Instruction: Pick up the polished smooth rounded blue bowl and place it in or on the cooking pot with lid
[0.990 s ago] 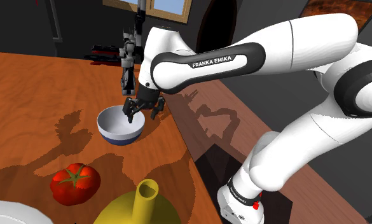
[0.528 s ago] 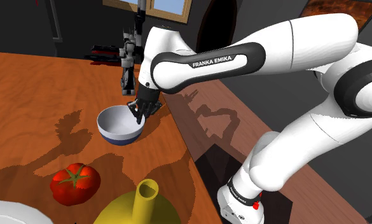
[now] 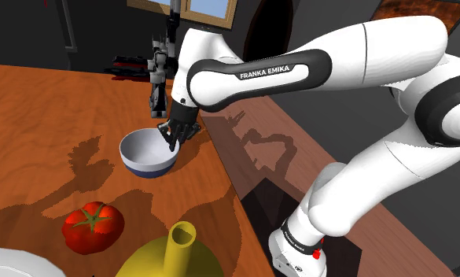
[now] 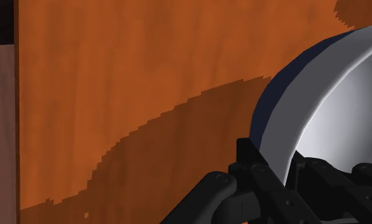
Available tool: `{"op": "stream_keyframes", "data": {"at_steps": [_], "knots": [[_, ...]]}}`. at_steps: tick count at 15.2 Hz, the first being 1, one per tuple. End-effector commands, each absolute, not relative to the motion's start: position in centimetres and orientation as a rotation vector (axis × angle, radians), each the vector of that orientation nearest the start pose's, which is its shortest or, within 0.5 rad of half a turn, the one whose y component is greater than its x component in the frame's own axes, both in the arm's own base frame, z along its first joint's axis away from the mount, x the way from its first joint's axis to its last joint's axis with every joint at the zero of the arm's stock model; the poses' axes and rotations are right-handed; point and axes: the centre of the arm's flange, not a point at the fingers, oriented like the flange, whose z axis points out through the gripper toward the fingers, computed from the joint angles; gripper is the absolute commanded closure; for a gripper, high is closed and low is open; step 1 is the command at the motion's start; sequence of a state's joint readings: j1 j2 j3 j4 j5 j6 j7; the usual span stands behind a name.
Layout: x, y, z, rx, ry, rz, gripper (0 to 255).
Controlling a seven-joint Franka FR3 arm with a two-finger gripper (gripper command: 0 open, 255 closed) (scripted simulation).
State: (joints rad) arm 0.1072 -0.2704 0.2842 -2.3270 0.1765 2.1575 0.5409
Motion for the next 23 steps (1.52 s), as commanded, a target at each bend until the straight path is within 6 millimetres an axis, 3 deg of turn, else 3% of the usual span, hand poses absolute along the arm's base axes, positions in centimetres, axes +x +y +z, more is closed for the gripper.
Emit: {"op": "stream_keyframes", "data": {"at_steps": [1, 23], "knots": [[43.3, 19.1, 46.1, -3.008, 0.373, -0.076, 255], [43.3, 19.1, 57.7, -3.008, 0.373, -0.076, 255]]}}
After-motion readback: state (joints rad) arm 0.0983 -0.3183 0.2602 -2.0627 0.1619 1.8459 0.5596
